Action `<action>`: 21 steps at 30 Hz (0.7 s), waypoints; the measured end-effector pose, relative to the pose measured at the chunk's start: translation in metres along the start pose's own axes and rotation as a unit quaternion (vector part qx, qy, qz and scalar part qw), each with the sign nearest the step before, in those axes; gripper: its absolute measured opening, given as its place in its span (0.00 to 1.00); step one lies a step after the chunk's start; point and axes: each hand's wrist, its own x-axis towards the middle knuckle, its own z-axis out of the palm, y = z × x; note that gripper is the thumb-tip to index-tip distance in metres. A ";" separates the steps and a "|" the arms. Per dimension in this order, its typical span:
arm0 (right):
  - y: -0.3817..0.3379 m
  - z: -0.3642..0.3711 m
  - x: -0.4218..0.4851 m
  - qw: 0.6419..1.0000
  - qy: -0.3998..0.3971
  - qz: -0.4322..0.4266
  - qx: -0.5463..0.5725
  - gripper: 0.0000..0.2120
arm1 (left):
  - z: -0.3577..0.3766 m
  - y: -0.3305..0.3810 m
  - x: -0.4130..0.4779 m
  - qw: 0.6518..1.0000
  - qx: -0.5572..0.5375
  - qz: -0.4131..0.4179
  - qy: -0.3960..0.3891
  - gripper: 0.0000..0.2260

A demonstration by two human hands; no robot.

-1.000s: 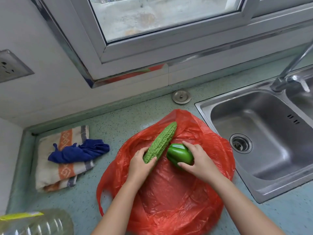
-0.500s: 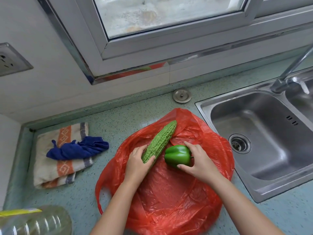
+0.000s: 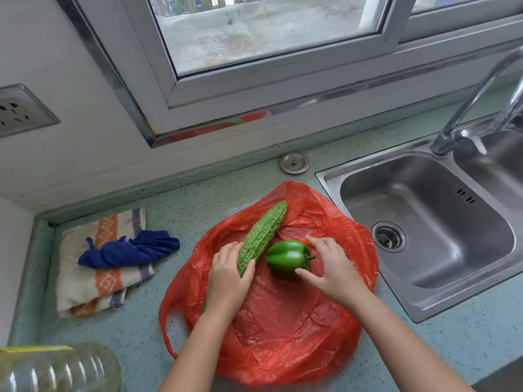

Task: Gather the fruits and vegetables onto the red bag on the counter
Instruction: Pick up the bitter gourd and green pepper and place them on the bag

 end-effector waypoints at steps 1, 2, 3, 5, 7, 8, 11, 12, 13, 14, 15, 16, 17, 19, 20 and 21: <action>-0.002 -0.003 -0.003 1.000 0.009 -0.005 -0.005 0.32 | -0.001 0.004 -0.003 1.000 0.004 0.011 0.003 0.17; -0.004 -0.005 -0.007 1.000 0.017 -0.011 -0.011 0.31 | -0.002 0.008 -0.006 1.000 0.005 0.022 0.006 0.16; -0.006 -0.008 -0.012 0.999 0.026 -0.017 -0.019 0.30 | -0.003 0.013 -0.010 0.999 0.003 0.032 0.008 0.16; -0.009 -0.012 -0.023 0.997 0.049 -0.027 -0.044 0.28 | -0.007 0.024 -0.018 0.999 -0.008 0.045 0.007 0.17; -0.012 -0.016 -0.033 0.993 0.085 -0.033 -0.071 0.27 | -0.011 0.036 -0.026 0.998 -0.012 0.068 0.010 0.20; -0.015 -0.018 -0.039 0.991 0.100 -0.034 -0.082 0.27 | -0.013 0.042 -0.030 0.996 -0.010 0.085 0.013 0.20; -0.021 -0.025 -0.058 0.984 0.141 -0.039 -0.101 0.25 | -0.016 0.059 -0.042 0.991 0.011 0.136 0.019 0.20; -0.023 -0.027 -0.067 0.981 0.153 -0.038 -0.109 0.24 | -0.017 0.064 -0.047 0.988 0.020 0.151 0.022 0.19; -0.024 -0.029 -0.075 0.979 0.164 -0.037 -0.118 0.23 | -0.017 0.068 -0.051 0.985 0.027 0.166 0.025 0.19; -0.025 -0.030 -0.085 0.976 0.171 -0.035 -0.128 0.22 | -0.017 0.073 -0.055 0.983 0.031 0.180 0.026 0.19; -0.025 -0.031 -0.094 0.974 0.177 -0.030 -0.135 0.21 | -0.016 0.077 -0.060 0.980 0.033 0.195 0.025 0.19; -0.024 -0.031 -0.103 0.973 0.182 -0.024 -0.139 0.21 | -0.015 0.081 -0.065 0.977 0.035 0.208 0.022 0.19; -0.023 -0.032 -0.112 0.972 0.187 -0.016 -0.143 0.21 | -0.013 0.085 -0.070 0.974 0.035 0.221 0.019 0.19; -0.019 -0.032 -0.132 0.967 0.203 0.004 -0.151 0.21 | -0.006 0.091 -0.080 0.968 0.031 0.248 0.009 0.18; -0.018 -0.032 -0.143 0.965 0.212 0.017 -0.153 0.21 | -0.002 0.094 -0.085 0.965 0.027 0.262 0.001 0.18; -0.016 -0.031 -0.153 0.962 0.221 0.032 -0.155 0.21 | 0.003 0.097 -0.090 0.961 0.021 0.275 -0.008 0.18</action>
